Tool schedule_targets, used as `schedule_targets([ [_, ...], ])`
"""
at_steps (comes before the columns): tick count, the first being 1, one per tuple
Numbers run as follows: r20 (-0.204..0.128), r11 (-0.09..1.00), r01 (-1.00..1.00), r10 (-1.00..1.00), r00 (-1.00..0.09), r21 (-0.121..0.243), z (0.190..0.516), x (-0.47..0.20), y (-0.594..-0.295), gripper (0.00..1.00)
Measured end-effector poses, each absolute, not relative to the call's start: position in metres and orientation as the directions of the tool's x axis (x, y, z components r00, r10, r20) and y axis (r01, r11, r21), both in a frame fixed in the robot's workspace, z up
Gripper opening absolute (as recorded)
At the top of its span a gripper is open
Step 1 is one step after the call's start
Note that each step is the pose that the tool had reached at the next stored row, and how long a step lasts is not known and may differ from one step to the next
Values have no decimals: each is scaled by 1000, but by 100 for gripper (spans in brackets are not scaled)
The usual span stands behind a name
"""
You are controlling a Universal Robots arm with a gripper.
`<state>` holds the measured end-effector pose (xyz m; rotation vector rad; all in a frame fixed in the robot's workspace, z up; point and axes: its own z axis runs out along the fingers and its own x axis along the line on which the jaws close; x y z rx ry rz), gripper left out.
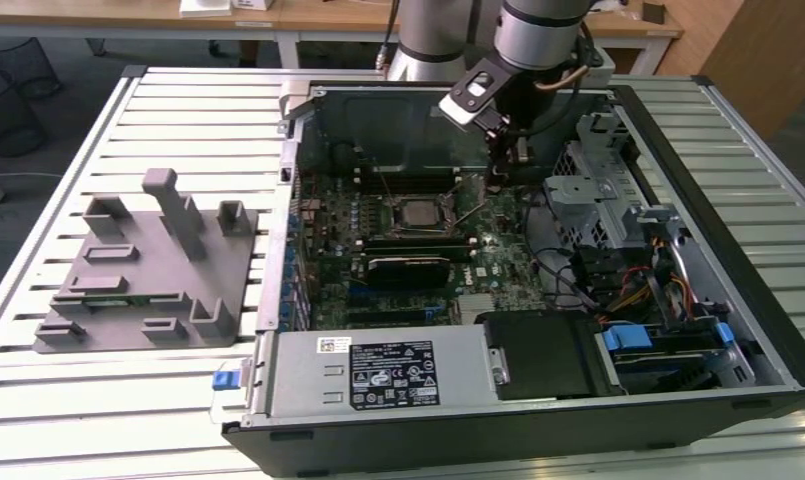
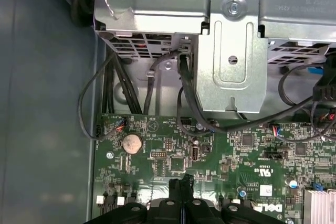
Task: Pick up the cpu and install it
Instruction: 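Close the cpu cover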
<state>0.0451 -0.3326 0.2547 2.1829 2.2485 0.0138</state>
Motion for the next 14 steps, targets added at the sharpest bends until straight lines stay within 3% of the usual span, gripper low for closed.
schedule_targets([
  [14,0,30,999,1000,-30,11,247,46,-332,11],
])
